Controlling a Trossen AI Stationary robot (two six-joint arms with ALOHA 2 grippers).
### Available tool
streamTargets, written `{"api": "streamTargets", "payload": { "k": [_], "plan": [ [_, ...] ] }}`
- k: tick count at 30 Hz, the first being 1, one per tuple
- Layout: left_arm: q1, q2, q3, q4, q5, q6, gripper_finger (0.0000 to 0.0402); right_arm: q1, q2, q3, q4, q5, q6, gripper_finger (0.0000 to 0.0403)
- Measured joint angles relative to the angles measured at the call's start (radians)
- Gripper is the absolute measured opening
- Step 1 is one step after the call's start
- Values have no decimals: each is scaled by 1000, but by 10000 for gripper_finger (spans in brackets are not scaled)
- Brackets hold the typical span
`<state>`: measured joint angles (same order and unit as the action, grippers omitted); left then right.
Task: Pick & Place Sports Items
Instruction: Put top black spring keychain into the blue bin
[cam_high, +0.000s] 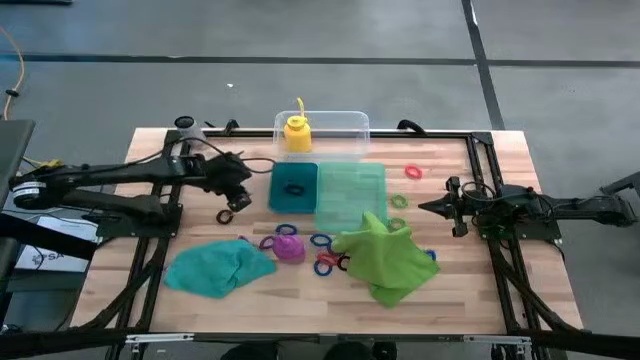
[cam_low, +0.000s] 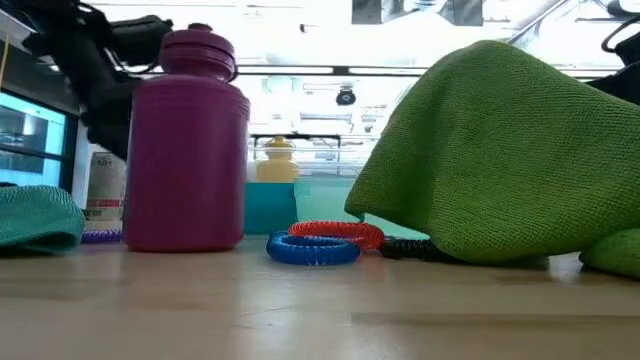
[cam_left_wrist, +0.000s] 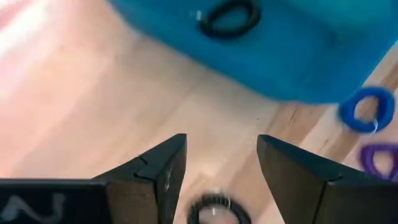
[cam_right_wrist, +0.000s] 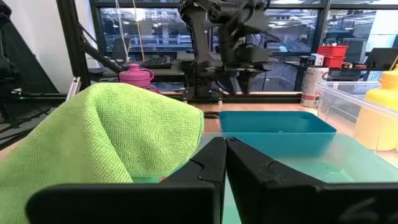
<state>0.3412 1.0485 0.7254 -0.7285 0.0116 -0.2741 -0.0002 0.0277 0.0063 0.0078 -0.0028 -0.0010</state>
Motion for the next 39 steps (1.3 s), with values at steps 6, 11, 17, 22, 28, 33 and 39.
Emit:
{"api": "streamTargets", "payload": {
  "k": [6,11,17,22,28,33,39],
  "plan": [
    [-18,0,0,-127,-2,-91,160,0,0,0,0,0,0,0],
    [-58,8,0,-204,-3,-148,160,0,0,0,0,0,0,0],
    [-121,72,0,-244,-4,-154,160,0,0,0,0,0,0,0],
    [-141,145,0,-244,-11,-167,160,0,0,0,0,0,0,0],
    [-141,220,0,-243,-16,-144,160,0,0,0,0,0,0,0],
    [-141,270,-1,-243,-41,-126,160,0,0,0,0,0,0,0],
    [-115,320,-1,-234,-53,-122,160,0,0,0,0,0,0,0]
  ]
}}
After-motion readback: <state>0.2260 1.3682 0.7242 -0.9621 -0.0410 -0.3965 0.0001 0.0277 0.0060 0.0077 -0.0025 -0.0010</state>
